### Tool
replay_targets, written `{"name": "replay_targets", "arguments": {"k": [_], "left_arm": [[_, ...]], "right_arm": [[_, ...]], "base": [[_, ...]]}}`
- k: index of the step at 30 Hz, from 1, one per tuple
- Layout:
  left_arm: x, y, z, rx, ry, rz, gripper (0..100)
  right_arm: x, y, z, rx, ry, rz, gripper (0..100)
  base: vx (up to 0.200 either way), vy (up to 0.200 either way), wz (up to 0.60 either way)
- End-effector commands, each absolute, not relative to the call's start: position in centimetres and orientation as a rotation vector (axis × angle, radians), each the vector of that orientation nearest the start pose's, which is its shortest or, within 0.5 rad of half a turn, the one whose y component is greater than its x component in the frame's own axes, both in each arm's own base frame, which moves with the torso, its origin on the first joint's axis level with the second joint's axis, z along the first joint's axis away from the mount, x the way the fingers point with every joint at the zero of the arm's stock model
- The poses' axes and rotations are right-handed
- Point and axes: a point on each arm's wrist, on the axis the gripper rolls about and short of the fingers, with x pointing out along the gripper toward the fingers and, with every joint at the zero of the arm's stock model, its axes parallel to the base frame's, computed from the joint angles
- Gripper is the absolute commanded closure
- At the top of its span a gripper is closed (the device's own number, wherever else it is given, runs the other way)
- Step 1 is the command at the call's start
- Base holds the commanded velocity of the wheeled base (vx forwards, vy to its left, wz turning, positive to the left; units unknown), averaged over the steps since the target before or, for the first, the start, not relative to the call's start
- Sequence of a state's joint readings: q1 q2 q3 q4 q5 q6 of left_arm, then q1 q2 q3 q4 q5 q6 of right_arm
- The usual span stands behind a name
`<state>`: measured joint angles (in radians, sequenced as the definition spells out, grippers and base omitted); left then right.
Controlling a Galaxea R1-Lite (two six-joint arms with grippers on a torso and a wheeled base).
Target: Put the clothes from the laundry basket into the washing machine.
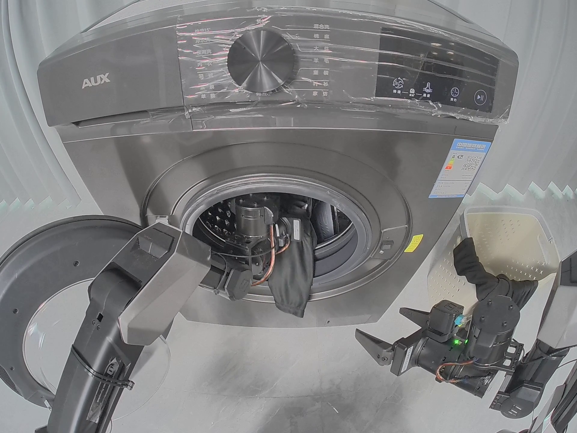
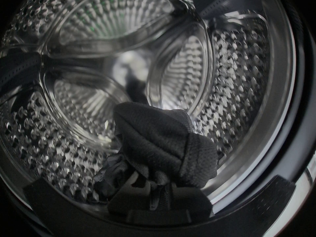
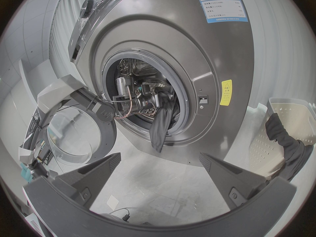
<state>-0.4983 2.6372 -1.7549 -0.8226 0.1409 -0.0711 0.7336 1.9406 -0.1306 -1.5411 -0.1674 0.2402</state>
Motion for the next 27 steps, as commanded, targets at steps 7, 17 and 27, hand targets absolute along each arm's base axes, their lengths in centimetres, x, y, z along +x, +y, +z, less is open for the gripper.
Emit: {"name": "replay_targets", "arguments": {"k": [7, 17, 27], "left_arm": [[48.6, -24.7, 4.7, -0.091, 0.020, -0.305, 0], [43.7, -25.3, 3.2, -0.043, 0.216, -0.409, 0], [42.5, -24.9, -0.3, 0.038, 0.319, -0.425, 0]], "right_arm": [[18.0, 15.7, 6.4, 0.114, 0.313, 0.527, 0], [18.0, 15.7, 6.4, 0.113, 0.313, 0.529, 0], [17.9, 15.7, 6.4, 0.113, 0.314, 0.532, 0]], "base": [[0.000, 0.000, 0.00], [0.000, 0.000, 0.00], [0.000, 0.000, 0.00]]}}
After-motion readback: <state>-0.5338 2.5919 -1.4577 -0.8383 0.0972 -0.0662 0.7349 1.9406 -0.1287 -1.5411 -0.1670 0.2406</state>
